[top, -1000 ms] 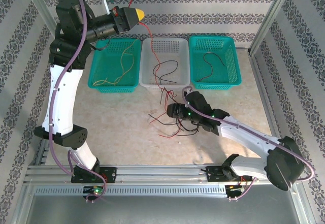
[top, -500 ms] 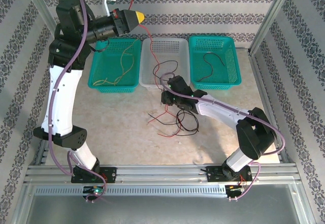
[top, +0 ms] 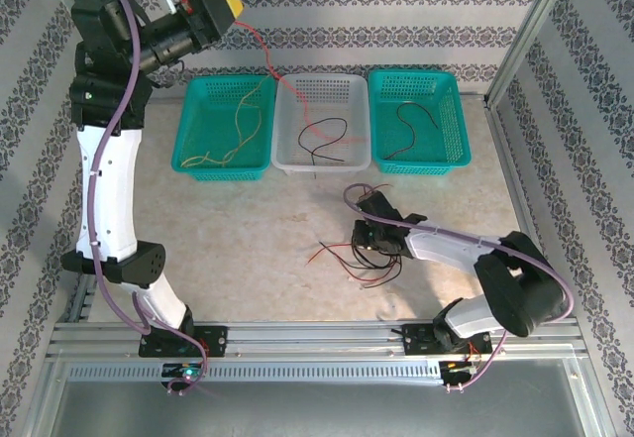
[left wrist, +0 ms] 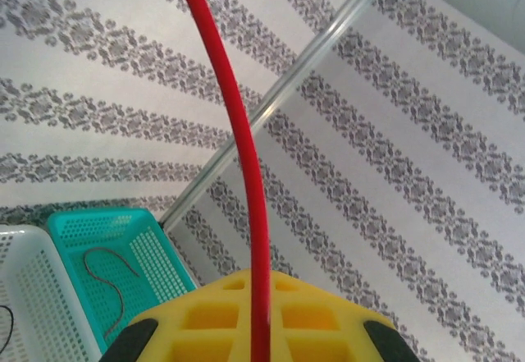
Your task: Untangle the cables
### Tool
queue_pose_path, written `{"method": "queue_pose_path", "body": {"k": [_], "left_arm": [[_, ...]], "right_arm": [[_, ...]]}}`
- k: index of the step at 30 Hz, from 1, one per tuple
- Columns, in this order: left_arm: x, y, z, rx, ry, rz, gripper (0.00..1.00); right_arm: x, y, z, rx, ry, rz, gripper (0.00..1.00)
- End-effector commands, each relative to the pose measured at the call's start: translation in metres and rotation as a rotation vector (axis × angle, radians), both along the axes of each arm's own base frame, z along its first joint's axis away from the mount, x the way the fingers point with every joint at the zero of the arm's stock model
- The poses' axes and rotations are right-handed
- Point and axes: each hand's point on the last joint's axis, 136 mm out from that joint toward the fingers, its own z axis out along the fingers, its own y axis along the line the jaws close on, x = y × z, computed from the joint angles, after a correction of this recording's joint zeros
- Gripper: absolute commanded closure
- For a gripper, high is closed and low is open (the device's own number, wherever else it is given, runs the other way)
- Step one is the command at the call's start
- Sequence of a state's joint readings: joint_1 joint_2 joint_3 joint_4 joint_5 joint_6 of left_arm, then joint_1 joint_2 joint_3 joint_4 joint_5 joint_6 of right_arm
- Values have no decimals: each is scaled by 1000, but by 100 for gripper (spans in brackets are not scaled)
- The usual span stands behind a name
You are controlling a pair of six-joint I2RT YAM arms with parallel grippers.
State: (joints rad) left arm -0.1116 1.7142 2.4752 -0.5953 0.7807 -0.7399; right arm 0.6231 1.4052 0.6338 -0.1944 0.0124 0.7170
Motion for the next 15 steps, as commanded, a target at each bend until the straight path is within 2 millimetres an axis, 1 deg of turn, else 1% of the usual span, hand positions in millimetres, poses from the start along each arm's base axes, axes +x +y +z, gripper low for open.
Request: {"method": "queue_pose_path", "body": {"k": [1,2,4,5,6,8,9,15], "left_arm": [[12,20,15,-37,-42,73,100],[16,29,13,-34,-32,110,100],[24,53,8,-26,-10,215,100],[28,59,7,-37,-4,238,100],[32,61,8,-64,0,232,100],[39,54,9,-117,-4,177,100],[43,49,10,-149,-9,146,100],[65,35,-3,-298,-29,57,100]], "right_arm": [[-4,-6,14,35,-18,-21,85],[-5,-8,18,34,-26,-19,85],[-9,-14,25,25,-37,-21,85],[-11,-15,30,36,-38,-13,81],[-13,-12,36,52,-47,8,71],[-17,-11,53,72,-79,32,47],[-18,-12,65,78,-101,37,40],[-20,-41,140,28,-238,-25,29]]}}
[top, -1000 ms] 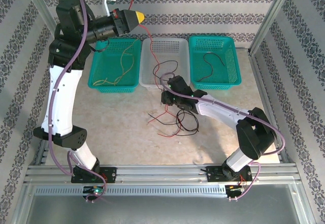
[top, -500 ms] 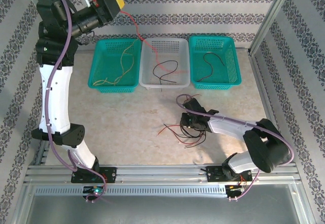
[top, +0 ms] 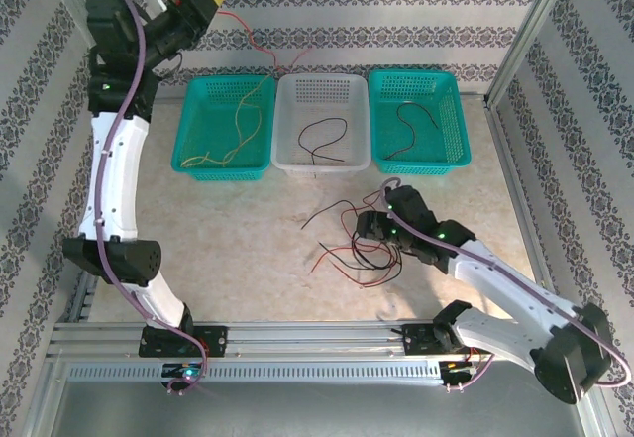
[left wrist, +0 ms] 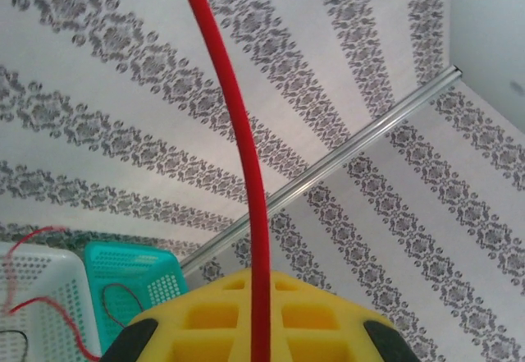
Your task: Untangle the cables
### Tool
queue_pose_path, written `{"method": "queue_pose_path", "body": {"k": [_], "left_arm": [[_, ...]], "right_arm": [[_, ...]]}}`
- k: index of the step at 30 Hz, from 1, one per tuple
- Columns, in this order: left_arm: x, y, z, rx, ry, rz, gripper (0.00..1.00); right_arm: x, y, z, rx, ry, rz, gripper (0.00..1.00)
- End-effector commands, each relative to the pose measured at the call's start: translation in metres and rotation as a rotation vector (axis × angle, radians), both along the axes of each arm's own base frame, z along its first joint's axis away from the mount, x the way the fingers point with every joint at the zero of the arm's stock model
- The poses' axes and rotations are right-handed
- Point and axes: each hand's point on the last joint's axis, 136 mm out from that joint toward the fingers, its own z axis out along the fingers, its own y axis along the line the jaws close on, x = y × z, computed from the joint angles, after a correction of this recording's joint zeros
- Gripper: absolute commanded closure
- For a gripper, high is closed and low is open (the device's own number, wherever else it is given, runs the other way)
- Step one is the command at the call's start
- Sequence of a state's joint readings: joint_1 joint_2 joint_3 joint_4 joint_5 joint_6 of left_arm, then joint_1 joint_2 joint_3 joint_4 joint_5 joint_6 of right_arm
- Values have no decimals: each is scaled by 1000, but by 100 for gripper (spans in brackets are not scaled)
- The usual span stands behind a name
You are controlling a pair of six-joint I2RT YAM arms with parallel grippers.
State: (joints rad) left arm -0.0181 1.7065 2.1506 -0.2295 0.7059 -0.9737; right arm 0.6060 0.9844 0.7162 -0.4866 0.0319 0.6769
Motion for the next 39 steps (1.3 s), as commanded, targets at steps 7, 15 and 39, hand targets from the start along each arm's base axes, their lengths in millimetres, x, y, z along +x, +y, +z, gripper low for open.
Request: {"method": "queue_pose_path", "body": {"k": [7,15,39], "left_arm": [[-2,-64,38,-184,-226,-252,100],[17,-144,22,-268,-318,-353,100],[102,-321,-258,250,114,-344,100]], "right_arm": [[-5,-34,97,-37,-166,-76,26],[-16,-64,108,-37,-174,-185,26],[-71,-127,94,-55,-119,-371,26]]}}
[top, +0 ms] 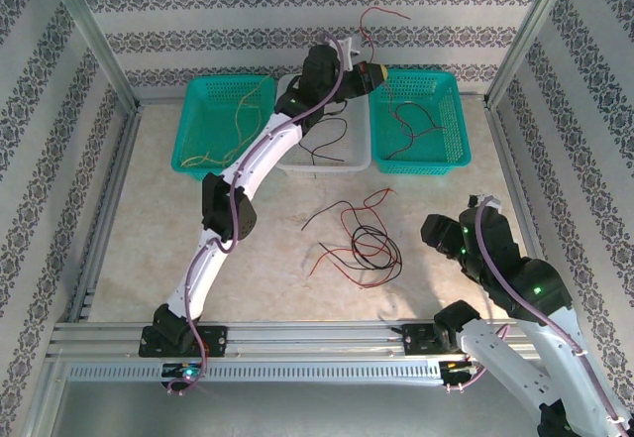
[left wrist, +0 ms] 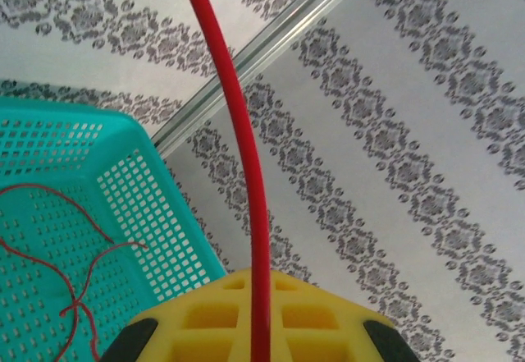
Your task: Untangle the cables
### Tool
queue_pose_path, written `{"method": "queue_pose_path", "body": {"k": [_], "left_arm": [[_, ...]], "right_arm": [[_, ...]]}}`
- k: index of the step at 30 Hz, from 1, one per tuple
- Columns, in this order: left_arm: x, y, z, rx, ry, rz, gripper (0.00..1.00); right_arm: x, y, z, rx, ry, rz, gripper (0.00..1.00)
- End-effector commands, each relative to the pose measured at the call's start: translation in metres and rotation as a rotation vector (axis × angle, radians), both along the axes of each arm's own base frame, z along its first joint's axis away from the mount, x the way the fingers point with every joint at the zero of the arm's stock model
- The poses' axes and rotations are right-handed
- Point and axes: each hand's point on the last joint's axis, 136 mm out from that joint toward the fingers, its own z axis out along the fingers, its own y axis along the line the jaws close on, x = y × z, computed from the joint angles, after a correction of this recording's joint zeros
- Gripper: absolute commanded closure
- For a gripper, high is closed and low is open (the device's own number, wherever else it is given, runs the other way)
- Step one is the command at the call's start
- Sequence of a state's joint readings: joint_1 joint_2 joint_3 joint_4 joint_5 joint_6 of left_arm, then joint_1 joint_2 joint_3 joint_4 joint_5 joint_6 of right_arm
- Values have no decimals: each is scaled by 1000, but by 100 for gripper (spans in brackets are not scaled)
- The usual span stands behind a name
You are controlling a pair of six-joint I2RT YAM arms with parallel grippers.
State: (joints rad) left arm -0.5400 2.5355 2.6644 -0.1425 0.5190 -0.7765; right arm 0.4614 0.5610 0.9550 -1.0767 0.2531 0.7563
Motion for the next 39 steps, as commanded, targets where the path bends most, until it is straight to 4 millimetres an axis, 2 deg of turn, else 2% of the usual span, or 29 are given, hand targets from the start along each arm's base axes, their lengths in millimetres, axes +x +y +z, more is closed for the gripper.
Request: {"method": "queue_pose_path", "body": {"k": [1,5,9,11,15,16,19,21,22,25,28,34,39], "left_arm": [[-4,-16,-36,59,43,-35,100],[-26,-45,-58,73,77,-127,100],[-43,-64,-84,113,120,-185,100],[-50,-68,-96,132,161,-206,100],[-58,-69,-105,152,198,-229,100],[-59,-70,-106,146,211,-239,92],[-60,-61,-110,175,250,-221,48],[-63,-57,-107,195,253,-223,25],[-66,-56,-103,200,251,-234,19],[-75,-47,-92,243,230,-247,13],[-78,-33,-79,291,205,-224,2],[-85,3,-60,402,189,-170,0],[-94,17,-34,425,142,-155,0]], "right_arm": [[-3,-4,0,-5,8,-15,26],[-2,-4,-1,-7,10,-17,27],[2,-2,-2,-3,10,-17,26],[6,-1,3,-3,1,-16,26],[23,3,21,-12,-28,-9,25],[28,5,26,-11,-30,-8,25],[38,9,35,5,-33,-6,25],[43,9,40,25,-47,-12,24],[46,9,43,36,-52,-15,24],[56,12,46,71,-46,-17,24],[65,14,51,101,-59,-16,25],[76,18,48,135,-47,-10,24],[89,29,35,200,-29,18,28]]}}
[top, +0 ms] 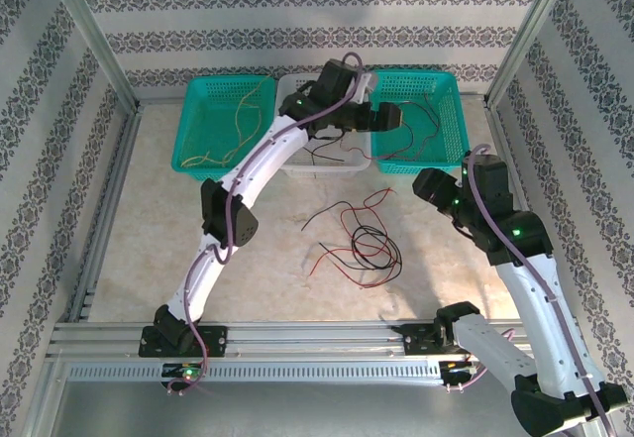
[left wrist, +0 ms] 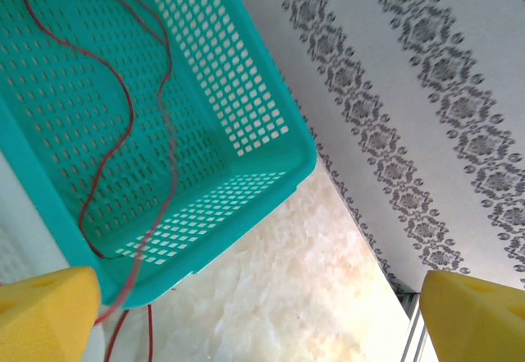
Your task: Untangle the cables
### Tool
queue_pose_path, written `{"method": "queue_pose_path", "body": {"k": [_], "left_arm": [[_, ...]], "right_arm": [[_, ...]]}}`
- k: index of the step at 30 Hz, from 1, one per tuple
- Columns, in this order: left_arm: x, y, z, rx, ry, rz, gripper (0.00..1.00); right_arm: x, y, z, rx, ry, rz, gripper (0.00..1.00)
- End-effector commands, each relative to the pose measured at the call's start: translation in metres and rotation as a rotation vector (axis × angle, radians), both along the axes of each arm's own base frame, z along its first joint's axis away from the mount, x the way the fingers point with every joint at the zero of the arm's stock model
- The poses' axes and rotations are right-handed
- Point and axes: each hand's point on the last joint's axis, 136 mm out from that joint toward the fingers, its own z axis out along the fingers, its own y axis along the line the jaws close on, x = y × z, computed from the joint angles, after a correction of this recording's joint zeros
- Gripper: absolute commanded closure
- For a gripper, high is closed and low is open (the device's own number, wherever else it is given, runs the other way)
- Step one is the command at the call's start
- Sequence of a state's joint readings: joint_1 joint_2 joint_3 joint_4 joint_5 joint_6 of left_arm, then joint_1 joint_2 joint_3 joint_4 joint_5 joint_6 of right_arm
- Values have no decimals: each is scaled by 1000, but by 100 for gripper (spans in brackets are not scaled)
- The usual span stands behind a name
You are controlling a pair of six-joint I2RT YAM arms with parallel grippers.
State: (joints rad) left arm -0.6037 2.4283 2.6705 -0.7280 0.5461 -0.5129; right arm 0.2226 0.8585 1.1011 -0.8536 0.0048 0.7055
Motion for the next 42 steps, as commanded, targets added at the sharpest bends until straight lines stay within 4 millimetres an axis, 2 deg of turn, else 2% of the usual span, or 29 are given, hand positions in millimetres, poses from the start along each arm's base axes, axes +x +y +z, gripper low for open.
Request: {"method": "queue_pose_path", "body": {"k": [1,6,10,13,16,17,20,22,26,30,37,42], "left_arm": [[-9,20,21,52,-48,5,0],[-10,36,33,79,-62,41,0],[-25,55,53,115,-101,57,12],[-38,75,60,151,-142,90,18],[-47,110,68,134,-181,183,28],[-48,124,56,127,-155,220,31],[-65,162,52,28,-117,289,37],[-82,175,36,39,-71,286,38],[-118,184,5,47,-4,248,37],[-136,195,-20,41,52,275,41],[-144,197,-20,-23,53,281,44],[-147,197,-23,-26,60,278,45]], "right_arm": [[13,15,-5,80,-10,49,29],[36,30,-17,126,14,86,29],[48,37,-16,121,13,119,30],[54,39,-21,91,29,143,30],[60,42,-30,68,64,158,33],[62,44,-33,64,73,160,34],[65,54,-35,26,70,180,35],[63,63,-40,-28,76,210,35],[54,90,-70,-95,142,311,35],[43,114,-106,-151,224,397,38],[39,147,-152,-200,297,432,41],[48,155,-181,-278,354,422,43]]}}
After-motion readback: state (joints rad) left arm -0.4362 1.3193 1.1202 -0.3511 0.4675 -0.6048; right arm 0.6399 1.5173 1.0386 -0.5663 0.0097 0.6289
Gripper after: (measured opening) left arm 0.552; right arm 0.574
